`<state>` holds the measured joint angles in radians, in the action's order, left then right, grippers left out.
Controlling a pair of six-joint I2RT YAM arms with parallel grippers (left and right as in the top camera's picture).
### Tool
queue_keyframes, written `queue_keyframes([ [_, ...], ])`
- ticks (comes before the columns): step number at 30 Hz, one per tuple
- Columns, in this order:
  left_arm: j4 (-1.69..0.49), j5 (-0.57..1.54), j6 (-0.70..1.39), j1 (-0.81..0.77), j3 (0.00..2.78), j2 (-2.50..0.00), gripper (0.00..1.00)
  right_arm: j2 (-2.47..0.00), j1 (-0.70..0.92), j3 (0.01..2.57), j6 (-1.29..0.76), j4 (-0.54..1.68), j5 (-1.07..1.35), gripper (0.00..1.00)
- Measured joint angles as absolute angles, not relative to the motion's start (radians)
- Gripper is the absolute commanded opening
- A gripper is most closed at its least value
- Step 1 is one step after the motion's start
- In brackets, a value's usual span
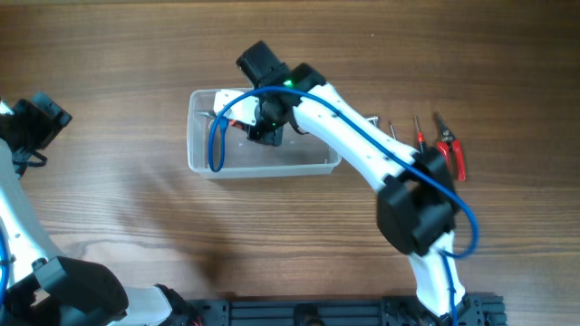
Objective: Pack container
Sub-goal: 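Carry the pliers over the container and open the right gripper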
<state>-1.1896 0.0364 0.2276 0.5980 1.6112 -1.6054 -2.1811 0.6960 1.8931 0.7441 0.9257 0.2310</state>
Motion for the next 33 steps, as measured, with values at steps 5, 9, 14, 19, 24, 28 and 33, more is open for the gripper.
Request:
queue_keyframes([
  [5, -1.19, 0.036, 0.228, 0.598, 1.611, -1.605, 1.0, -2.268, 0.688, 1.891, 0.77, 0.887, 0.219, 0.04],
  [9, -1.19, 0.036, 0.228, 0.598, 1.611, -1.605, 1.0, -2.278, 0.688, 1.891, 0.791, 0.867, 0.218, 0.04],
  [14, -1.19, 0.036, 0.228, 0.598, 1.611, -1.605, 1.0, -2.278, 0.688, 1.891, 0.828, 0.825, 0.216, 0.21],
  [19, -1.19, 0.036, 0.228, 0.598, 1.611, -1.605, 1.0, -2.278, 0.688, 1.892, 0.844, 0.822, 0.217, 0.59],
  [24, -1.19, 0.036, 0.228, 0.598, 1.611, -1.605, 1.0, -2.278, 0.688, 1.892, 0.817, 0.825, 0.161, 0.54],
  [28, -1.19, 0.036, 0.228, 0.598, 1.611, -1.605, 1.0, -2.259, 0.687, 1.892, 0.768, 0.832, 0.086, 0.58],
  [33, -1.19, 0.036, 0.228, 0.598, 1.611, -1.605, 1.0, -2.088, 0.671, 1.89, 0.66, 0.852, -0.009, 0.6],
])
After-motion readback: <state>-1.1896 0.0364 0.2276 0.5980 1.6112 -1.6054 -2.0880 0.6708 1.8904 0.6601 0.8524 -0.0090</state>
